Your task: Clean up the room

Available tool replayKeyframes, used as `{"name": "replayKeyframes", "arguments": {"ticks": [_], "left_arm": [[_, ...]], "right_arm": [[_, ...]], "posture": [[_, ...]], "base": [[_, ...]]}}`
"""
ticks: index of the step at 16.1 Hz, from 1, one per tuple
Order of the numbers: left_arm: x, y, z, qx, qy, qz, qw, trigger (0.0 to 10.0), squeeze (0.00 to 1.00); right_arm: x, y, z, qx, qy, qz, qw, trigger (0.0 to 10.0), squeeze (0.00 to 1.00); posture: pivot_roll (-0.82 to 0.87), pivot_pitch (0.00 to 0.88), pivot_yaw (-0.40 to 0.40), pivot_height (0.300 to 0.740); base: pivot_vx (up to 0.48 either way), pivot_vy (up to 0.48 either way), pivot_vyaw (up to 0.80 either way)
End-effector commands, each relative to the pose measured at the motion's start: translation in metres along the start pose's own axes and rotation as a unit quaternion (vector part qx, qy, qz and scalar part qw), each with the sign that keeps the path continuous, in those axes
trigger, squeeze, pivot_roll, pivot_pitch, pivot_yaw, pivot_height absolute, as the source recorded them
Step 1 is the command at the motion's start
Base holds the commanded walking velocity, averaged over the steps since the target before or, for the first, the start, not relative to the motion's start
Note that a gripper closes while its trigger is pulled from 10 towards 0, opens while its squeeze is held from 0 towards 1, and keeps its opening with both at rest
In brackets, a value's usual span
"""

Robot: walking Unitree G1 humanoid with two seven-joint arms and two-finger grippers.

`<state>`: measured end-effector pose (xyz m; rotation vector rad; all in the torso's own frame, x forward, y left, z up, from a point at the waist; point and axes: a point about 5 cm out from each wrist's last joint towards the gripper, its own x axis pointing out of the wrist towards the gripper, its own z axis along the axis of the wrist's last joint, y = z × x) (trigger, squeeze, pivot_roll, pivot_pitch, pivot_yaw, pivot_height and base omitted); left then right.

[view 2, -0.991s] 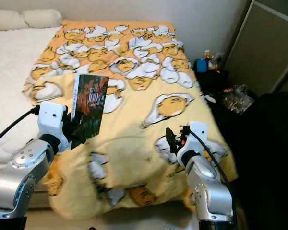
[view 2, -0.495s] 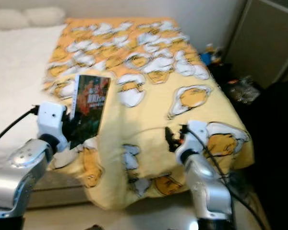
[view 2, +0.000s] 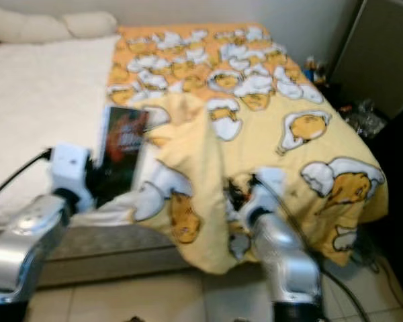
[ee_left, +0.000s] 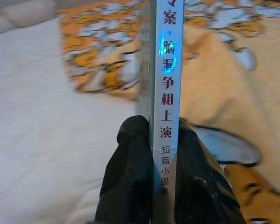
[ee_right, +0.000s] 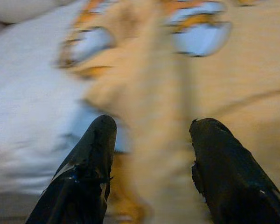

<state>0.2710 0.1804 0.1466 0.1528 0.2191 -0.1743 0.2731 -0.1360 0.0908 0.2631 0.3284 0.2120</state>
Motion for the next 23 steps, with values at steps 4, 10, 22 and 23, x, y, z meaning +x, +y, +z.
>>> {"name": "replayKeyframes", "arguments": {"ticks": [4,10,22,23], "left_arm": [[0.0023,-0.0048,0.0118,0.003,-0.026,-0.009,1.0,10.0,0.0],[0.003,-0.005,0.0112,0.009,-0.025,-0.011,1.0,10.0,0.0],[0.0046,-0.0053,0.011,0.015,-0.023,-0.013,1.0,10.0,0.0],[0.0045,-0.0054,0.0107,0.015,-0.023,-0.013,1.0,10.0,0.0]], "right_arm": [[-0.0016,-0.0087,0.0069,-0.008,-0.009,-0.013,1.0,10.0,0.0],[-0.0006,-0.0089,0.0074,-0.017,-0.011,-0.012,1.0,10.0,0.0],[0.0012,-0.0087,0.0075,-0.018,-0.011,-0.011,1.0,10.0,0.0],[0.0012,-0.0084,0.0077,-0.018,-0.011,-0.011,1.0,10.0,0.0]], "posture": [[-0.02,0.0,0.044,0.74],[-0.02,0.0,0.045,0.74],[-0.03,0.0,0.048,0.74],[-0.03,0.0,0.048,0.74]], "base": [[0.0,0.448,0.0],[0.0,0.448,0.0],[0.0,0.446,0.0],[0.0,0.439,0.0]]}}
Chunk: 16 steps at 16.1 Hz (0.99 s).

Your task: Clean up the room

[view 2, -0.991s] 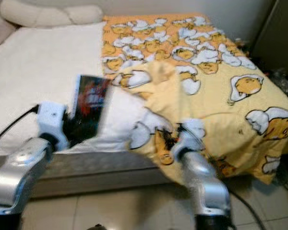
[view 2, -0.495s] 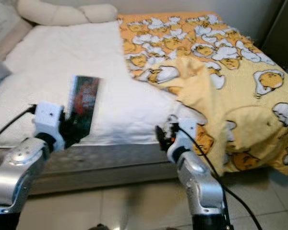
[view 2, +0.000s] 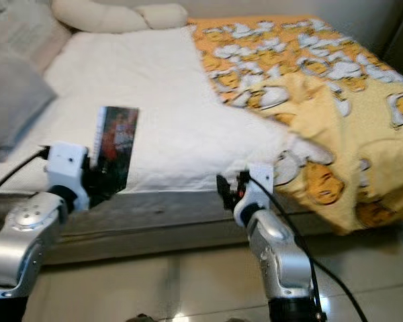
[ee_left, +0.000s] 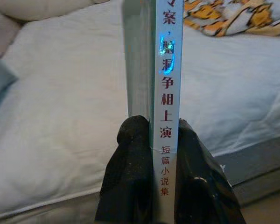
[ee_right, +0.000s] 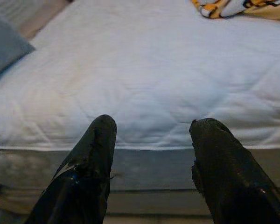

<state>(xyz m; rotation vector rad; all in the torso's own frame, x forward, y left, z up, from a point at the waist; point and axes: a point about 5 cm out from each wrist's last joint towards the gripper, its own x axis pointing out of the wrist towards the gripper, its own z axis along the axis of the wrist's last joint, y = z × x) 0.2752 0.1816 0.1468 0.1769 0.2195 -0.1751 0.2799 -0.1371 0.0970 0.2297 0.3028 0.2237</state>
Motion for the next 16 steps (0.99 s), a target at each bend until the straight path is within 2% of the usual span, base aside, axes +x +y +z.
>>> {"name": "replayKeyframes", "arguments": {"ticks": [1,9,16], "left_arm": [[0.0006,-0.0073,0.0099,0.003,-0.024,-0.014,1.0,10.0,0.0],[0.0013,-0.0073,0.0101,0.004,-0.024,-0.016,1.0,10.0,0.0],[0.0031,-0.0041,0.0132,0.001,-0.039,0.005,0.999,10.0,0.0]], "right_arm": [[-0.0031,-0.008,-0.0008,0.0,0.0,-0.015,1.0,10.0,0.0],[-0.0023,-0.007,-0.0007,0.0,-0.001,-0.014,1.0,10.0,0.0],[-0.0016,-0.003,-0.0022,-0.002,-0.001,-0.006,1.0,10.0,0.0]], "posture": [[-0.03,0.0,0.048,0.74],[-0.02,0.0,0.047,0.74],[-0.02,0.0,0.043,0.74]], "base": [[0.0,0.446,0.0],[0.0,0.442,0.0],[0.0,0.0,0.0]]}}
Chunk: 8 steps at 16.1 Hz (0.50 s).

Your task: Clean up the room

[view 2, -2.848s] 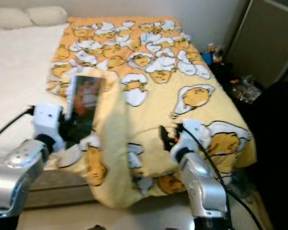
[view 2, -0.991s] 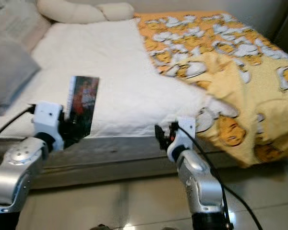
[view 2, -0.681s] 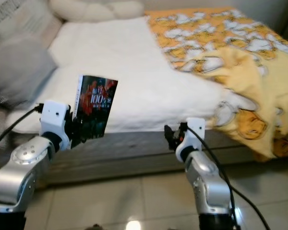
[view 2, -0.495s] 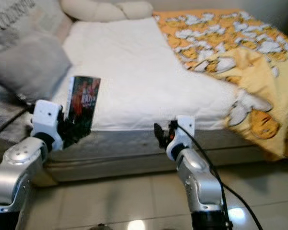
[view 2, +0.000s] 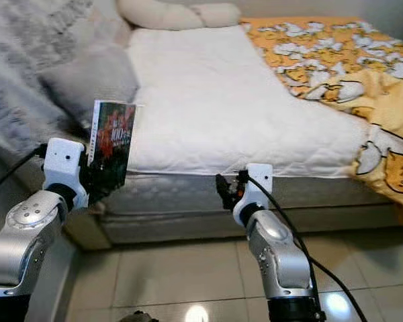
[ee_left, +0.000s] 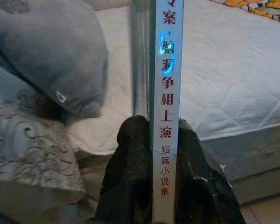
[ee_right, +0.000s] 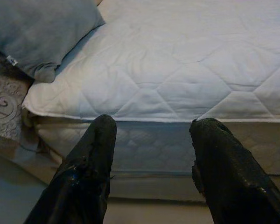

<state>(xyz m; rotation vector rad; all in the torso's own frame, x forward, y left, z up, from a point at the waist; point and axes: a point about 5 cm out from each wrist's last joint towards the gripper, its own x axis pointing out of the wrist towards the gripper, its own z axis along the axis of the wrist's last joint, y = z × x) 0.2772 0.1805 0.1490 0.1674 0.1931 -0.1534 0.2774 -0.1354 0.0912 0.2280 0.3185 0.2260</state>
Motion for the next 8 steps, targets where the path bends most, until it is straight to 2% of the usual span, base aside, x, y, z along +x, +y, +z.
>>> {"name": "replayKeyframes", "arguments": {"ticks": [1,5,8], "left_arm": [[0.0017,-0.0025,0.0111,0.006,-0.029,-0.004,1.0,10.0,0.0],[0.0024,-0.0013,0.0122,0.005,-0.032,-0.004,0.999,10.0,0.0],[0.0028,-0.0015,0.0121,0.006,-0.032,-0.005,0.999,10.0,0.0]], "right_arm": [[-0.0013,-0.0028,0.0043,-0.002,-0.01,-0.004,1.0,10.0,0.0],[0.0004,0.0018,0.0038,-0.026,-0.004,0.012,1.0,10.0,0.0],[0.0011,0.0019,0.0037,-0.03,-0.003,0.014,0.999,10.0,0.0]], "posture": [[-0.02,0.0,0.043,0.74],[-0.02,0.0,0.042,0.74],[-0.02,0.0,0.044,0.74]], "base": [[0.251,0.0,0.0],[0.302,0.0,0.0],[0.33,0.0,0.43]]}}
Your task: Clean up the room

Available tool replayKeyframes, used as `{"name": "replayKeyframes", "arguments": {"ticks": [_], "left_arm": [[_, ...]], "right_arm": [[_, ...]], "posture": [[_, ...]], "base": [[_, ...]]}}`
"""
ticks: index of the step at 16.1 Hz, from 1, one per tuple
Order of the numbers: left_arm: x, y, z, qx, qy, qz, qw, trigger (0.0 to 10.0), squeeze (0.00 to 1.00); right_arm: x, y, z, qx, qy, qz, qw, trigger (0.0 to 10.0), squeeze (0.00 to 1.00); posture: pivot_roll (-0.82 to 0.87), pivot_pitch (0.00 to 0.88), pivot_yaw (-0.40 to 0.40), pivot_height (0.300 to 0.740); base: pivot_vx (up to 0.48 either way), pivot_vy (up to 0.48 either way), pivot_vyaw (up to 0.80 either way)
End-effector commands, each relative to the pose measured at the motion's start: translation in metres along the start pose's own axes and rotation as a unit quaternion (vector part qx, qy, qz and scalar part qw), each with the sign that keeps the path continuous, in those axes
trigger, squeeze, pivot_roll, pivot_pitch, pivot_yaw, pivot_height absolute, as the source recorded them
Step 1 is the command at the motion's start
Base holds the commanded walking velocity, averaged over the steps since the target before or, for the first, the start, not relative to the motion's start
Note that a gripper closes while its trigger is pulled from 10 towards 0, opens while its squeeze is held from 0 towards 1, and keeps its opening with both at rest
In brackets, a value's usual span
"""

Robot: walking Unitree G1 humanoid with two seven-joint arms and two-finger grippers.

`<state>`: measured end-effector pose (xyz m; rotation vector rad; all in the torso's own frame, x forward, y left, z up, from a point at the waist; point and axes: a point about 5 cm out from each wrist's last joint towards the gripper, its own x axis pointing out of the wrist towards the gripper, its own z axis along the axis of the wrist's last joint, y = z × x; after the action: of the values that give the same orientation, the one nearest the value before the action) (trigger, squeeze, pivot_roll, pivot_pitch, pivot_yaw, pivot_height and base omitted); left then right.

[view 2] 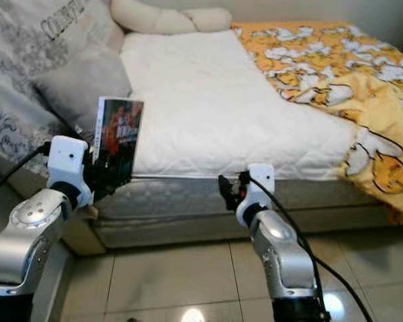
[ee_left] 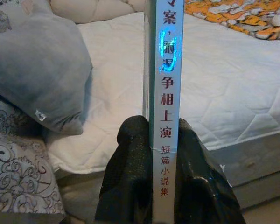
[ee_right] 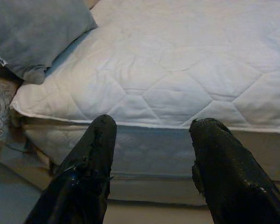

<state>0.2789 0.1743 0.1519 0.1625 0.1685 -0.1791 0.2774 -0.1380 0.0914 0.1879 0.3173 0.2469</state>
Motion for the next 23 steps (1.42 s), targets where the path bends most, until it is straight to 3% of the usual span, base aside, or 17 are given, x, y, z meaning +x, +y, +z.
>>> {"name": "replayKeyframes", "arguments": {"ticks": [1,23], "left_arm": [[0.001,0.0037,0.0079,0.006,-0.019,0.006,1.0,10.0,0.0],[0.0021,0.0087,0.0071,-0.002,-0.006,0.005,1.0,10.0,0.0]], "right_arm": [[0.0019,0.0039,0.0032,-0.009,-0.006,0.006,1.0,10.0,0.0],[0.0045,0.0053,0.0031,-0.028,-0.003,0.014,1.0,10.0,0.0]], "posture": [[-0.02,0.0,0.044,0.74],[-0.02,0.0,0.059,0.74]], "base": [[0.33,0.0,0.43],[0.364,0.0,0.07]]}}
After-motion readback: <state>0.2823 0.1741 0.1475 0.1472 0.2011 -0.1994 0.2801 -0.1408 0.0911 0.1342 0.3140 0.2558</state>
